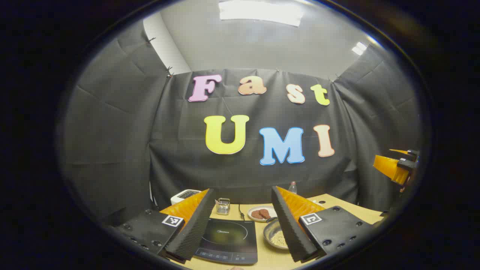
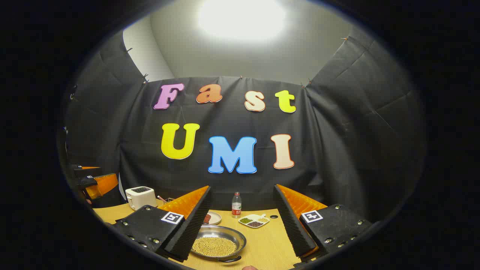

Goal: First push the handle of the pot to place it horizontally, then grasp the pot with both hands and set it on the induction cooktop.

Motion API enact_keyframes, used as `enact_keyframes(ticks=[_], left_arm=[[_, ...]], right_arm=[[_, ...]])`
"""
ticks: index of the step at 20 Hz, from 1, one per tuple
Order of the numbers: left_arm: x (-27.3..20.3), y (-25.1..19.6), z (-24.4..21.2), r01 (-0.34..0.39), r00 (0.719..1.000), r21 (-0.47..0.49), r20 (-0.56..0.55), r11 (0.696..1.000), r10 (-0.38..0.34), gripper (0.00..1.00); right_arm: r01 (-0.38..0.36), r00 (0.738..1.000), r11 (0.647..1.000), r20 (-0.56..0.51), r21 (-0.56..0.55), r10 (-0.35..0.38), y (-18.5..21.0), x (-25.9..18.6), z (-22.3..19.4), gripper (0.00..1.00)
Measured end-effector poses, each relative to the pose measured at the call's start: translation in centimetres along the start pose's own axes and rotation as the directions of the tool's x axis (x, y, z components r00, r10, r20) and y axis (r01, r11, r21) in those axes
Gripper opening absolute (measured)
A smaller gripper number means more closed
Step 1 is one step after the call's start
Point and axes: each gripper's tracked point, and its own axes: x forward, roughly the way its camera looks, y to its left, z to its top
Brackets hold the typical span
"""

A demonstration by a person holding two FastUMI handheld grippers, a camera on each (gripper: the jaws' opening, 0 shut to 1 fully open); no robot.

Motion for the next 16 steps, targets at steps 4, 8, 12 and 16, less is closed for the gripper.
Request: enact_keyframes(ticks=[4,8,12,16], left_arm=[[0.3,0.0,0.0,0.0,1.0,-0.006,0.001,1.0,0.0,1.0],[0.1,0.0,0.4,-0.005,1.0,0.0,0.01,1.0,0.005,1.0],[0.0,0.0,0.4,-0.006,1.0,0.008,0.01,1.0,0.006,1.0],[-0.2,-0.1,0.3,-0.009,1.0,0.011,0.01,1.0,0.009,1.0]], right_arm=[[0.003,1.0,1.0,-0.009,0.006,-0.003,-0.3,0.1,-0.2,0.99],[0.003,1.0,1.0,-0.023,0.002,-0.003,-0.3,0.3,-0.5,0.99],[0.013,1.0,1.0,-0.024,0.006,-0.013,-0.4,0.2,-0.7,0.99],[0.015,0.999,1.0,-0.033,0.016,-0.014,-0.5,0.4,-1.1,0.99]])
